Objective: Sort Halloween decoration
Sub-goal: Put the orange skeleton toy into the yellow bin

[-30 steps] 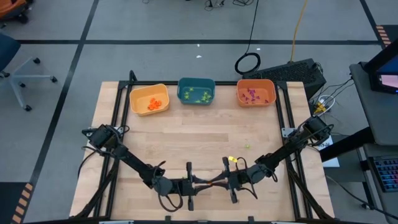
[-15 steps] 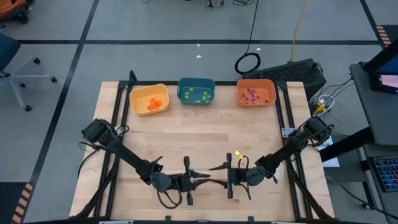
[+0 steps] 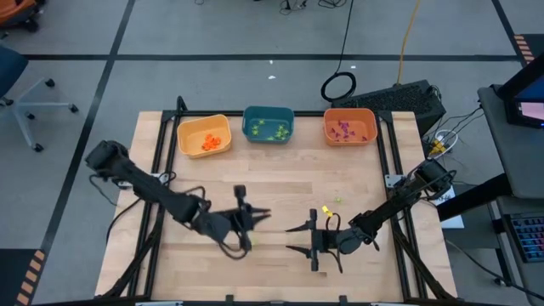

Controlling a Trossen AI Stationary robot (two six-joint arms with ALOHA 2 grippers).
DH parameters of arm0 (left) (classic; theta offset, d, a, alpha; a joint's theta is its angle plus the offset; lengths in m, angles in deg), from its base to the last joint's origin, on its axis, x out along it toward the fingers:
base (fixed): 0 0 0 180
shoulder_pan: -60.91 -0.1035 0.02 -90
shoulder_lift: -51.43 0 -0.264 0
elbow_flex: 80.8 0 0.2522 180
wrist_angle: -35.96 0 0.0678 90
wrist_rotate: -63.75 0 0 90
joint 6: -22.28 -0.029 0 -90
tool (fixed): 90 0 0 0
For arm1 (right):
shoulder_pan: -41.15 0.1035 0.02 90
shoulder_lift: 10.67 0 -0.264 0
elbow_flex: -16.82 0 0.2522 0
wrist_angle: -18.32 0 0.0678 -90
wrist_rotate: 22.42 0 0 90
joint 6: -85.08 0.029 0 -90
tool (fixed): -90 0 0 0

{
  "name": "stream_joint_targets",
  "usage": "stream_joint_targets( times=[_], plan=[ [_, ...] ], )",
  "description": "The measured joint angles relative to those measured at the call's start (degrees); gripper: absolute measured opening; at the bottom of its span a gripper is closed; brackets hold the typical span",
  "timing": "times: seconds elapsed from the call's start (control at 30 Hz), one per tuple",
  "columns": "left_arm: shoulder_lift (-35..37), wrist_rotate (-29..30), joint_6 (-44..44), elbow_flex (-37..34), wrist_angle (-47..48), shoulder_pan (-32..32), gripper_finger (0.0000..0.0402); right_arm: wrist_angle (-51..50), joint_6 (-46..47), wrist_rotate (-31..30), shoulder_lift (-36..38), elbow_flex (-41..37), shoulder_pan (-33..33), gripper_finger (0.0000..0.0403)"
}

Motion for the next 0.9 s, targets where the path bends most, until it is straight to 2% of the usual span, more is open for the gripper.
stream_joint_targets(
  times=[0.3,0.57,0.7,0.9],
  plan=[
    [11.7,3.8,9.2,0.0,29.7,-6.1,0.0025,-0.6,0.2,0.1,0.0,0.0,0.9,0.0199],
    [20.6,4.6,13.9,-0.1,48.5,-15.9,0.0025,-0.9,0.7,0.1,0.0,0.0,1.1,0.0199],
    [23.9,5.8,14.4,-3.0,51.4,-23.7,0.0025,-0.9,1.4,0.1,0.0,0.0,1.1,0.0199],
    [26.5,4.3,9.0,-10.6,46.4,-37.0,0.0025,-0.9,1.5,0.1,0.0,0.0,1.1,0.0199]
  ],
)
